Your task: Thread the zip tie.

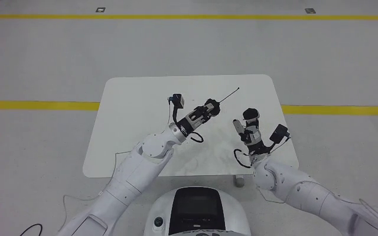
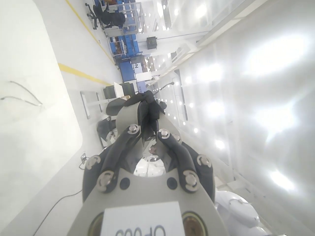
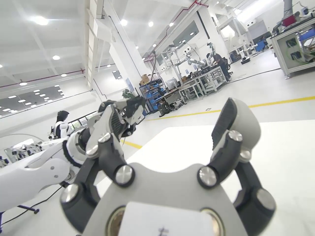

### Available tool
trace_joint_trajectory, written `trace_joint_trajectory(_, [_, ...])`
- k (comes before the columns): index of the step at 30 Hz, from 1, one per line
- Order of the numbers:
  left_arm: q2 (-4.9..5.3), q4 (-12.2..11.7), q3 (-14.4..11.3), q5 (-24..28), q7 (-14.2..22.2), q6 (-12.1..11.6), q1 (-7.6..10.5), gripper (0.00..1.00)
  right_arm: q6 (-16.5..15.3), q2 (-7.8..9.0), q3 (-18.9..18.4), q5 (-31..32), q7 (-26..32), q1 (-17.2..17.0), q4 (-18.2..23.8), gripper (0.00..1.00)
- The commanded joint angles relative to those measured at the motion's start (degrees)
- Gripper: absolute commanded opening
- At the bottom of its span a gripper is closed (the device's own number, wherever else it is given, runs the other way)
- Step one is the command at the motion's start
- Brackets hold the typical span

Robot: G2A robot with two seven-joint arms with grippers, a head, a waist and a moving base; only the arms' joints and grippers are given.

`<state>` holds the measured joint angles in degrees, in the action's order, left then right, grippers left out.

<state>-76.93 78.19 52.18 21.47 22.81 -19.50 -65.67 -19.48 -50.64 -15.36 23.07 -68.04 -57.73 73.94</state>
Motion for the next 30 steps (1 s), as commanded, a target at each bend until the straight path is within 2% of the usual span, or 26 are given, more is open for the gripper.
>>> trace_joint_trajectory(1, [0.00, -0.1, 0.0, 0.0, 0.1, 0.0, 0.00, 0.00, 0.0, 0.00, 0.0, 0.0, 0.0, 0.0, 0.1, 1.00])
trace_joint_trajectory(5, [0.00, -0.1, 0.0, 0.0, -0.2, 0.3, -0.12, 0.00, 0.0, 0.00, 0.0, 0.0, 0.0, 0.0, 0.1, 1.00])
trace_joint_trajectory(6, [-0.01, 0.1, -0.1, 0.1, -0.3, 0.9, -0.27, 0.00, 1.3, -0.02, -0.5, 0.3, 0.3, 0.0, -0.3, 1.00])
trace_joint_trajectory(9, [-0.07, 0.5, -0.1, 3.6, 1.4, 2.8, -0.69, 0.00, 8.7, -0.47, -2.6, 4.2, -0.8, -0.9, -0.2, 1.00])
trace_joint_trajectory(11, [-0.09, 0.5, 0.0, 6.4, 2.9, 4.3, -0.89, 0.00, 15.0, -0.98, -3.8, 7.7, -2.1, -1.6, -0.7, 1.00])
trace_joint_trajectory(14, [-0.11, 0.3, 0.7, 11.3, 5.0, 6.7, -1.10, 0.00, 21.0, -1.85, -5.2, 11.8, -3.2, -2.3, -2.1, 1.00])
trace_joint_trajectory(17, [-0.08, 0.1, 1.4, 15.0, 6.9, 8.4, -1.04, 0.00, 25.5, -2.71, -6.2, 15.5, -3.5, -2.7, -3.6, 1.00])
trace_joint_trajectory(19, [-0.11, 0.0, 1.7, 18.1, 8.7, 9.9, -1.09, 0.00, 26.5, -3.39, -6.8, 17.4, -3.6, -3.1, -4.4, 1.00])
trace_joint_trajectory(22, [-0.09, -0.4, 2.0, 20.0, 10.4, 11.1, -0.70, 0.00, 32.1, -4.41, -7.4, 22.8, -2.2, -2.9, -6.5, 1.00])
trace_joint_trajectory(24, [-0.08, -0.2, 2.0, 19.6, 10.5, 11.1, -0.47, 0.00, 32.7, -4.98, -7.8, 23.5, -1.9, -3.1, -6.7, 1.00])
trace_joint_trajectory(30, [-0.05, 0.0, 2.0, 19.3, 10.7, 11.0, -0.34, 0.00, 32.7, -4.98, -7.8, 23.5, -1.9, -3.1, -6.7, 1.00])
